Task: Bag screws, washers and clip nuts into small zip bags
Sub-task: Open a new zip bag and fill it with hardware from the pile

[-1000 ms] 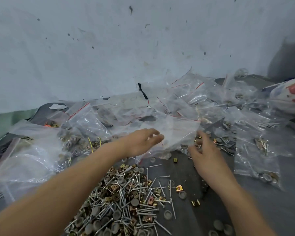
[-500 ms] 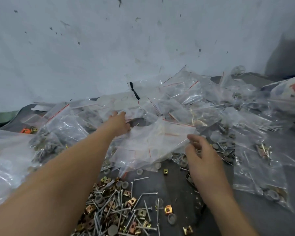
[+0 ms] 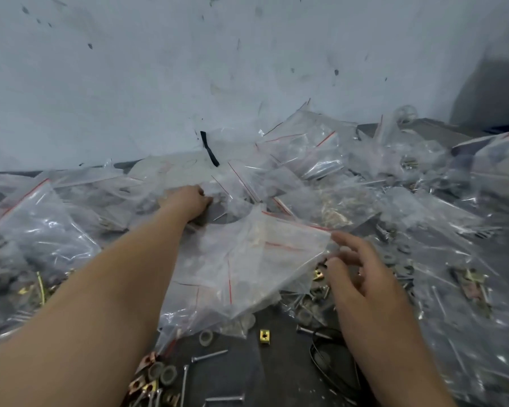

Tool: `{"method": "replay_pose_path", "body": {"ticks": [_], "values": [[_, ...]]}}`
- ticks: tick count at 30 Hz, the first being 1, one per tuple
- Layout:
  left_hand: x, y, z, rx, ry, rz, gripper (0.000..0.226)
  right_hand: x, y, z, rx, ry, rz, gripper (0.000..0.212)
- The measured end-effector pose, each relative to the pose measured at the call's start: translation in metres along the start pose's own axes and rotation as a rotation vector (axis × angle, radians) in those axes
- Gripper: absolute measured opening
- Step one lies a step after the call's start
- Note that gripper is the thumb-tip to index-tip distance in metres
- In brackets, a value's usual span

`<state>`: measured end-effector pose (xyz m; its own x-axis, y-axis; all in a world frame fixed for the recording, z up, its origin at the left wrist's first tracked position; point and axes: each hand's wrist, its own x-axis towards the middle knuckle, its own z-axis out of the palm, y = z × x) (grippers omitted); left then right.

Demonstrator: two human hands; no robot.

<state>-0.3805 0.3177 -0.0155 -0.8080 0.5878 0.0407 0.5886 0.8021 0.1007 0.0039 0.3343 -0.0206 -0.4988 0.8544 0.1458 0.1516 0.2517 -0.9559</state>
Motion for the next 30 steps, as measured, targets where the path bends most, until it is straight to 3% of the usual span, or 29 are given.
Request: {"method": "replay_pose_path", "body": {"ticks": [2,6,11,16,22,23,26,30], "values": [[-0.002,-0.001,-0.002,-0.039,0.087,-0.004,0.029,0.001,0.000,0.002,-0.003,0.001,-0.002,0.027],[-0.011,-0.009,-0.006,-0.215,0.205,-0.079,0.019,0.000,0.000,0.004,-0.024,-0.003,-0.022,0.028],[-0.036,-0.021,-0.015,-1.067,0.263,-0.254,0.013,-0.007,-0.002,0.006,0.027,-0.024,-0.029,0.027],[-0.058,-0.040,-0.048,-1.636,0.232,-0.226,0.015,-0.013,-0.010,0.009,0.018,-0.033,-0.065,0.030],[-0.092,-0.041,-0.099,-1.544,0.180,0.033,0.025,-0.026,-0.019,0.016,0.040,-0.039,-0.079,0.031],[-0.096,-0.038,-0.106,-1.519,0.181,0.027,0.025,-0.028,-0.021,0.017,0.034,-0.044,-0.082,0.031],[-0.103,-0.033,-0.118,-1.475,0.256,-0.144,0.055,-0.035,-0.026,0.021,0.012,-0.054,-0.091,0.032],[-0.115,-0.035,-0.124,-1.334,0.390,-0.252,0.058,-0.040,-0.031,0.026,0.013,-0.063,-0.082,0.034]]}}
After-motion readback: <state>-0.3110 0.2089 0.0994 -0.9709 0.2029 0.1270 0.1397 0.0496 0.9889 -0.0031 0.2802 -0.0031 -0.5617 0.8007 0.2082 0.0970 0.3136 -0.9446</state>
